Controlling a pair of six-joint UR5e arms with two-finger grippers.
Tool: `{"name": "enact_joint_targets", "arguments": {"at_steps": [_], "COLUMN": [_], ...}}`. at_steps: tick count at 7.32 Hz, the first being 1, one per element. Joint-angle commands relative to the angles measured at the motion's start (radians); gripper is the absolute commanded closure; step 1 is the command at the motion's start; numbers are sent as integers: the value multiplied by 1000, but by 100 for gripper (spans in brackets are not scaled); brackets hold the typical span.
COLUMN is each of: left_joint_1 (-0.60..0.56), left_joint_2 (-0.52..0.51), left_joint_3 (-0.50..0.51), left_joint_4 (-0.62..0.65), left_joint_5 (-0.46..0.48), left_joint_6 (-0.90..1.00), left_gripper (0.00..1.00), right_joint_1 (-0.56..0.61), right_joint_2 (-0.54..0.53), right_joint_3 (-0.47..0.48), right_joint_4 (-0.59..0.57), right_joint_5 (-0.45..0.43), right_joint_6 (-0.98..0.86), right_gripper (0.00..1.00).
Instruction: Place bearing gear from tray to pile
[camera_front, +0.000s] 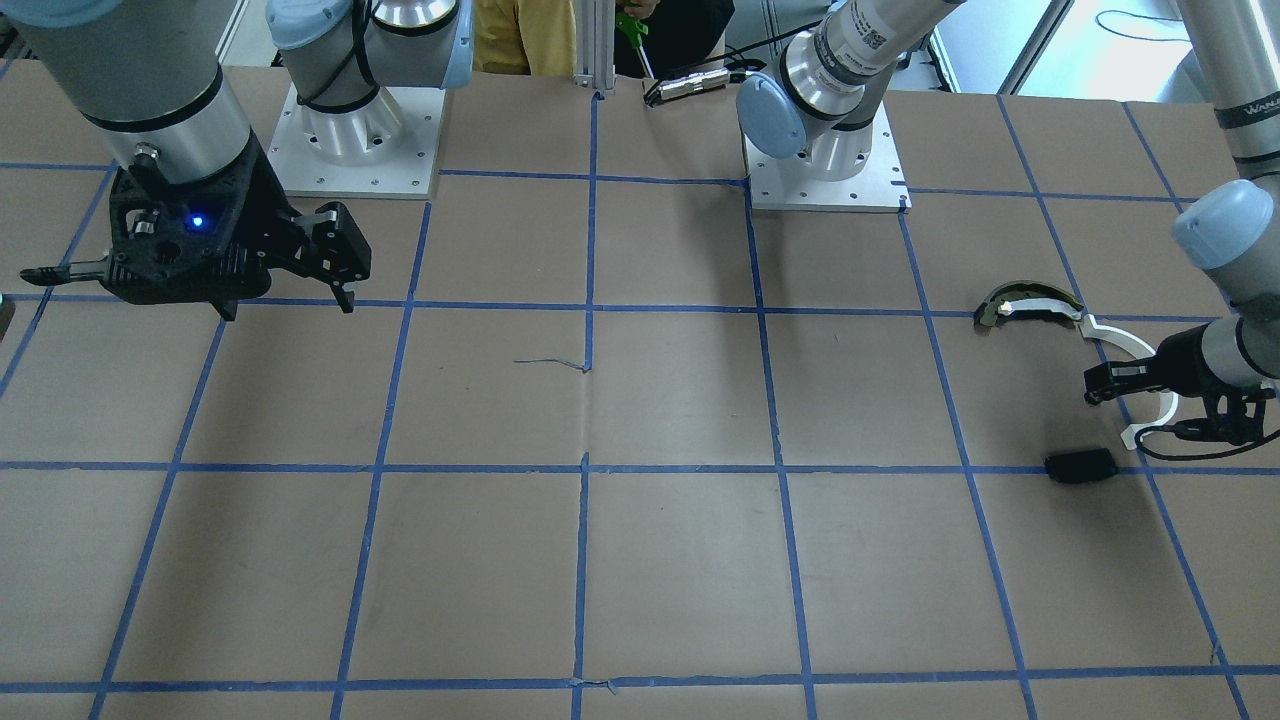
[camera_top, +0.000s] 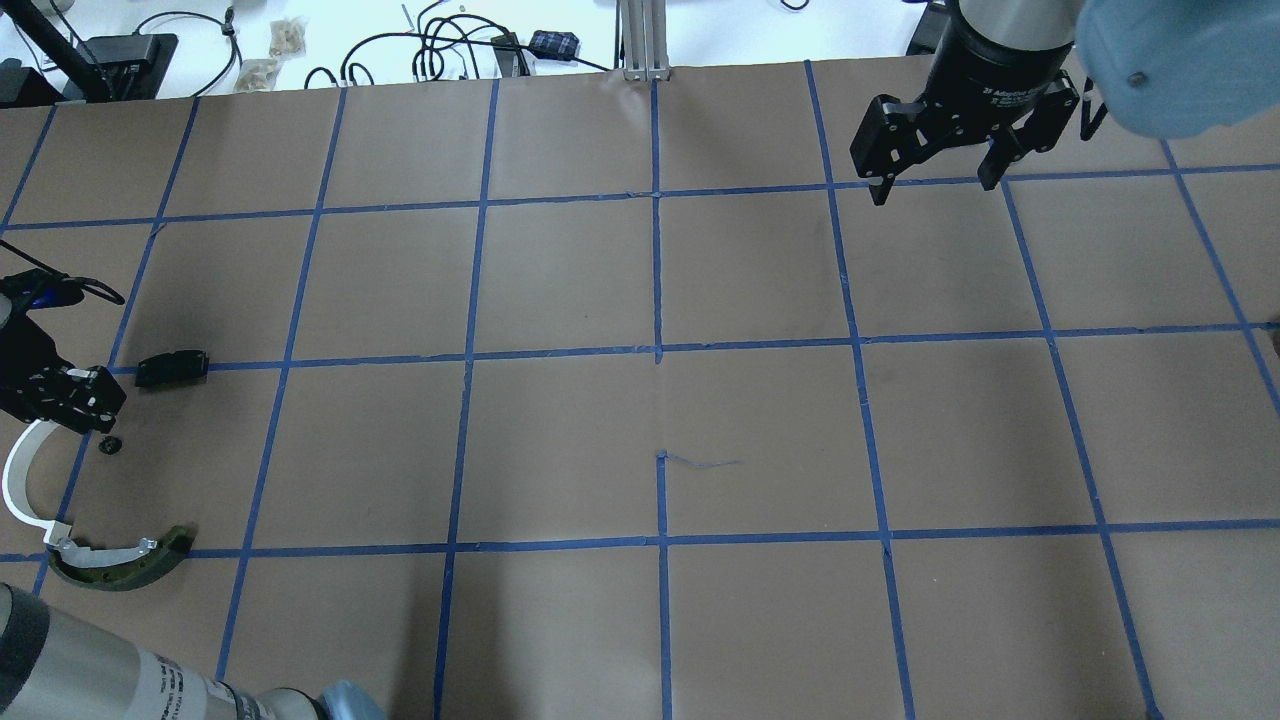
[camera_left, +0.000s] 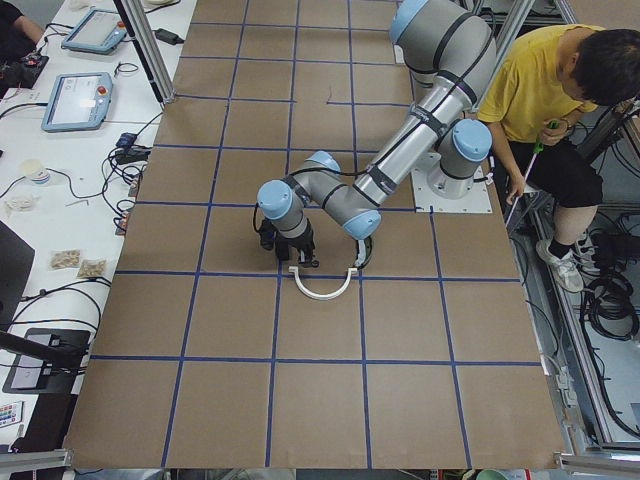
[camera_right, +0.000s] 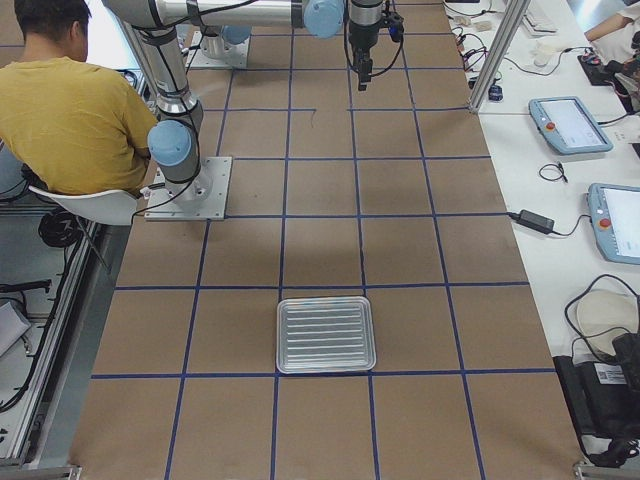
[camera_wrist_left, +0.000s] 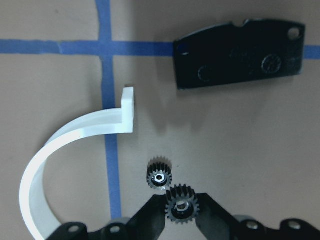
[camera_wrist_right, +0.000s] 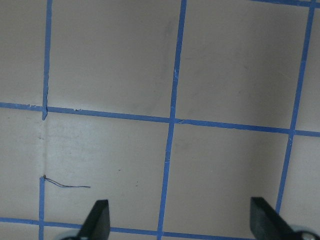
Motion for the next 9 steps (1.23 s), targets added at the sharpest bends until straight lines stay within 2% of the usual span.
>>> {"name": "enact_joint_targets", "arguments": {"at_steps": [1, 2, 3, 4, 5, 7, 9], "left_joint_1": [-1, 0, 0, 0, 0, -1, -35], "left_joint_2": [-23, -29, -31, -31, -31, -31, 4], "left_joint_3": [-2, -2, -3, -3, -5, -3, 15], "left_joint_4": [1, 1, 1, 1, 1, 1, -12], "left_joint_5": [-3, 4, 6, 7, 7, 7, 7], "left_joint_6": [4, 6, 6, 6, 4, 0, -13], "left_gripper": [100, 100, 92, 56, 33, 23, 5], "right_joint_1": [0, 0, 0, -2, -2, -2, -2], "right_joint_2": [0, 0, 0, 0, 0, 0, 0], "right_joint_3": [-2, 0, 0, 0, 0, 0, 0], "right_joint_4": [0, 0, 0, -2, -2, -3, -3], "right_joint_5": [0, 0, 0, 0, 0, 0, 0], "right_joint_6": [3, 3, 3, 3, 3, 4, 4], "right_gripper": [0, 0, 0, 0, 0, 0, 0]}}
